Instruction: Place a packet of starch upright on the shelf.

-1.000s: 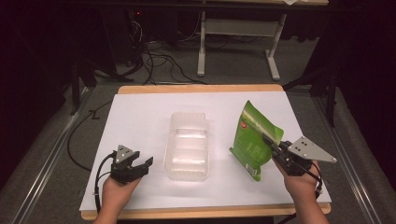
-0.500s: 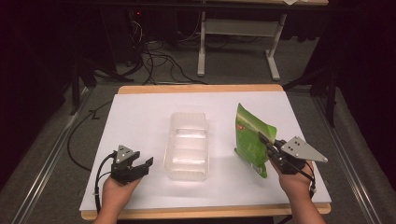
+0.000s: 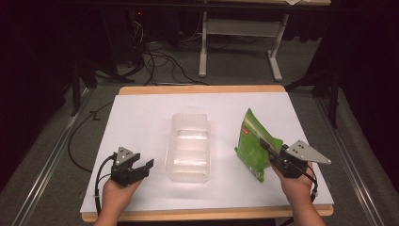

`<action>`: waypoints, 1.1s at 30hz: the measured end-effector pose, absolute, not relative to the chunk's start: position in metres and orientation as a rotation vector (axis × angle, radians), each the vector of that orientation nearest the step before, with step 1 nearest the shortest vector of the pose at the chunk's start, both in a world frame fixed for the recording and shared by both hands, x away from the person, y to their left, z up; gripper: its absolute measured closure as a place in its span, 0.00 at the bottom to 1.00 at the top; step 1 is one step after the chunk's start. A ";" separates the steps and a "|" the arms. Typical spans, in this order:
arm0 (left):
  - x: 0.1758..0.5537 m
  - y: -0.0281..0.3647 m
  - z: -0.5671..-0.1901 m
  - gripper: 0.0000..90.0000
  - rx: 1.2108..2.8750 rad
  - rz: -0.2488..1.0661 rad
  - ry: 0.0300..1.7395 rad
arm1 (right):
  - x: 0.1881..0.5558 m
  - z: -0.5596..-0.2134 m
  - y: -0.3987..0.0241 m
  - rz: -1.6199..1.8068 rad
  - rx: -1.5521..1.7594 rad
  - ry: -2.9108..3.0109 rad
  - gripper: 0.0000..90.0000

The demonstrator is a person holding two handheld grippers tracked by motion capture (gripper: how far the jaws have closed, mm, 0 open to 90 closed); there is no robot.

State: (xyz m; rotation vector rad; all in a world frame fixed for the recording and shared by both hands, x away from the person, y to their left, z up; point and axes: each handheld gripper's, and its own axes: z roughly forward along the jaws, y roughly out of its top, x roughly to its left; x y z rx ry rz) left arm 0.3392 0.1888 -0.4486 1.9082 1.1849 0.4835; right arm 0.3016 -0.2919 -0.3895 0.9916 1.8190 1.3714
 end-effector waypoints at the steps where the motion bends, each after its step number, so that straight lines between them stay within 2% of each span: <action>1: 0.339 0.188 -0.448 0.44 1.910 0.482 1.182 | 0.302 -0.391 -0.292 1.373 0.999 1.830 0.89; 10: 0.339 0.188 -0.449 0.44 1.915 0.482 1.176 | 0.305 -0.404 -0.290 1.353 1.047 1.908 0.86; 16: 0.338 0.188 -0.448 0.44 1.908 0.483 1.176 | 0.310 -0.408 -0.292 1.324 1.108 1.921 0.94; 23: 0.338 0.188 -0.448 0.44 1.909 0.484 1.173 | 0.314 -0.401 -0.291 1.300 1.081 1.974 1.00; 33: 0.339 0.191 -0.448 0.44 1.904 0.486 1.174 | 0.314 -0.379 -0.280 1.359 0.965 1.993 1.00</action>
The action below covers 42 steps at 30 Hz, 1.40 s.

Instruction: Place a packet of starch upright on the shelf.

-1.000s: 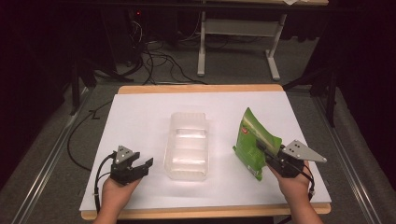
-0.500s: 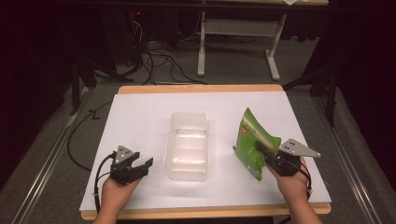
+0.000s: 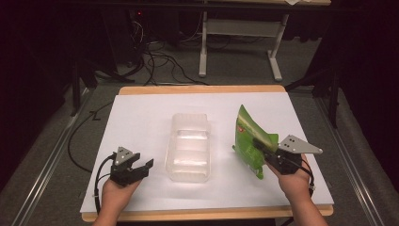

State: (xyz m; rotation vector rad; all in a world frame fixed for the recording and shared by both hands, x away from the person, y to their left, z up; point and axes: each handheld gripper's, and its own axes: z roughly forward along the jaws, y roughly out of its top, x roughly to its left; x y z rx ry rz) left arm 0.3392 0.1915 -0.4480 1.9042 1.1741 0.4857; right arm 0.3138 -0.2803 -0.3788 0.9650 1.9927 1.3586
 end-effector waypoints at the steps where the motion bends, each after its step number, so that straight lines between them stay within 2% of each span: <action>1: 0.339 0.192 -0.448 0.44 1.903 0.486 1.172 | 0.314 -0.376 -0.279 1.383 0.952 2.001 1.00; 20: 0.336 0.196 -0.445 0.44 1.869 0.498 1.169 | 0.350 -0.336 -0.225 1.574 0.749 2.056 1.00; 42: 0.336 0.196 -0.445 0.44 1.882 0.512 1.167 | 0.381 -0.331 -0.167 1.645 0.637 2.177 1.00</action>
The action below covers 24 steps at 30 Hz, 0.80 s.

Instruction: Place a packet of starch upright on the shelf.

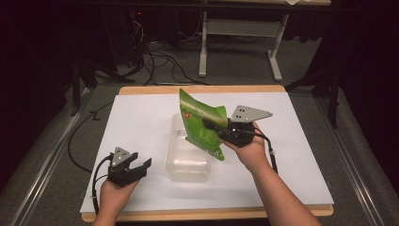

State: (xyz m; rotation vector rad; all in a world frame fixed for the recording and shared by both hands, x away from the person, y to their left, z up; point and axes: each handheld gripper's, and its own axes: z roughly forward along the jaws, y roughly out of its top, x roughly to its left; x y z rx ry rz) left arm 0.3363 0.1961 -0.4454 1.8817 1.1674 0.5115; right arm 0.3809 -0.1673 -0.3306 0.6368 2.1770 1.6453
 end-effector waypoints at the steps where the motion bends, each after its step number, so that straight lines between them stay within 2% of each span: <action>1: 0.336 0.196 -0.445 0.44 1.883 0.515 1.168 | 0.382 -0.331 -0.165 1.652 0.632 2.184 1.00; 14: 0.337 0.198 -0.445 0.44 1.874 0.512 1.172 | 0.403 -0.334 -0.129 1.641 0.563 2.292 1.00; 24: 0.336 0.200 -0.444 0.44 1.864 0.513 1.175 | 0.419 -0.340 -0.122 1.600 0.597 2.317 1.00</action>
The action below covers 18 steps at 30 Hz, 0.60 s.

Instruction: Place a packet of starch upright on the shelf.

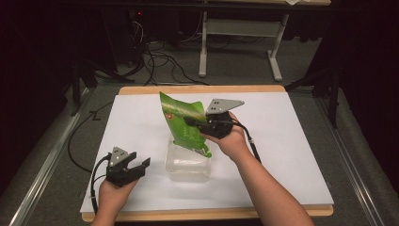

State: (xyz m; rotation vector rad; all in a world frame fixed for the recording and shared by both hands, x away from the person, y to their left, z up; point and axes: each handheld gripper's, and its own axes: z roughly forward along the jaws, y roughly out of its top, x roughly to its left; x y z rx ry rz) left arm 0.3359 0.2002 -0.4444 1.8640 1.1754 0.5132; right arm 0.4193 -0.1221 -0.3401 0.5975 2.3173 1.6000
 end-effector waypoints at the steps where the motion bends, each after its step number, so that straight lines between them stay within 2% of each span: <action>1: 0.336 0.200 -0.444 0.44 1.862 0.512 1.176 | 0.422 -0.340 -0.123 1.595 0.604 2.315 1.00; 7: 0.335 0.201 -0.444 0.44 1.861 0.509 1.176 | 0.433 -0.337 -0.128 1.595 0.641 2.281 1.00; 18: 0.335 0.201 -0.444 0.44 1.856 0.512 1.183 | 0.437 -0.334 -0.114 1.508 0.507 2.259 1.00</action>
